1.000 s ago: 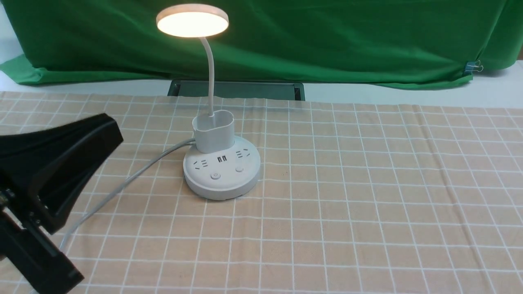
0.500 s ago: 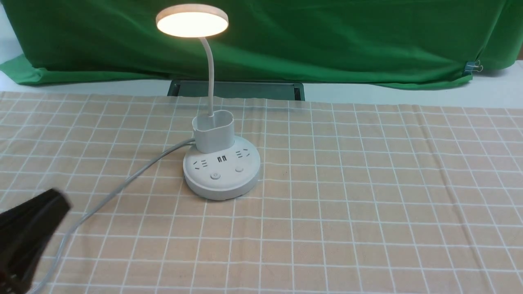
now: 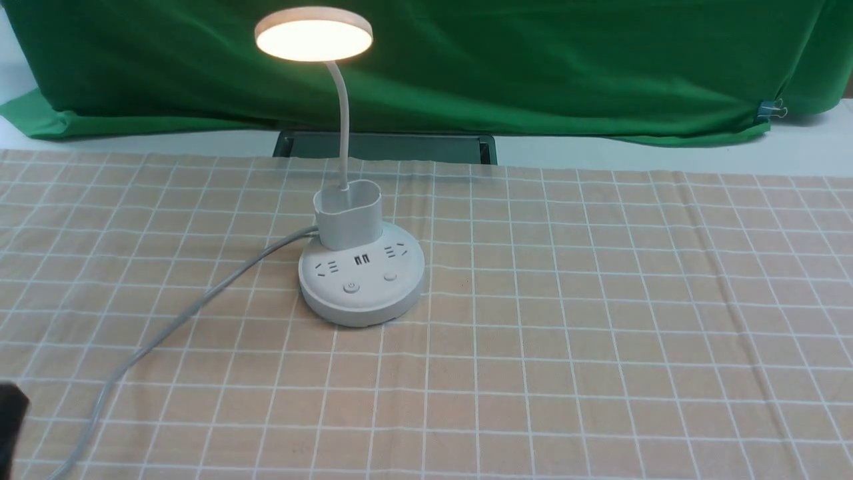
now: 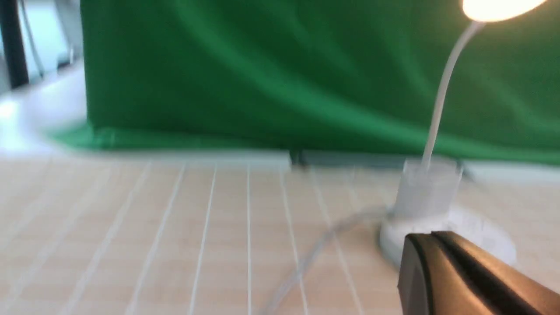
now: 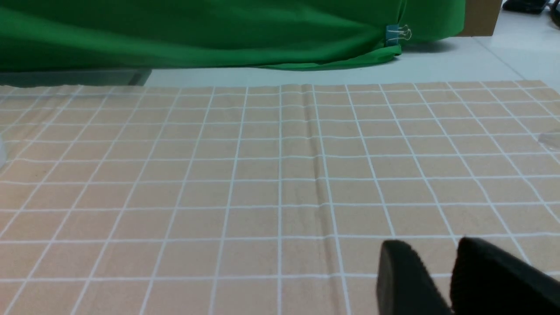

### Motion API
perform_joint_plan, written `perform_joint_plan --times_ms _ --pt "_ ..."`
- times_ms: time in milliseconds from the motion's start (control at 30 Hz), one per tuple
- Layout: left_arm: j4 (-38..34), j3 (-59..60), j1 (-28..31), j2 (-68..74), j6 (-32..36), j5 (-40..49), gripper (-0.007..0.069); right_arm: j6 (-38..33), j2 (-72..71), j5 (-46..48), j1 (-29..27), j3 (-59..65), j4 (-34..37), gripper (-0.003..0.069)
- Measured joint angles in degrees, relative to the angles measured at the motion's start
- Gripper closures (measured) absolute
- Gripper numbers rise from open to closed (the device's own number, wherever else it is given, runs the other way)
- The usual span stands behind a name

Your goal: Turn on the table lamp on the light coffee tablecloth with your hand.

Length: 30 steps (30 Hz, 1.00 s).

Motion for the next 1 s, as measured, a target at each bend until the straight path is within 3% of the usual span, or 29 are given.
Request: perform_joint_plan --times_ms 133,1000 --pt "-2.7 0.1 0.1 0.0 2.1 6.5 0.0623 0.0 0.0 0.0 0.0 0.0 0.0 0.0421" --pt "-3.0 0.1 0.1 -0.1 4.4 6.8 0.0623 0.0 0.0 0.0 0.0 0.0 0.0 0.0421"
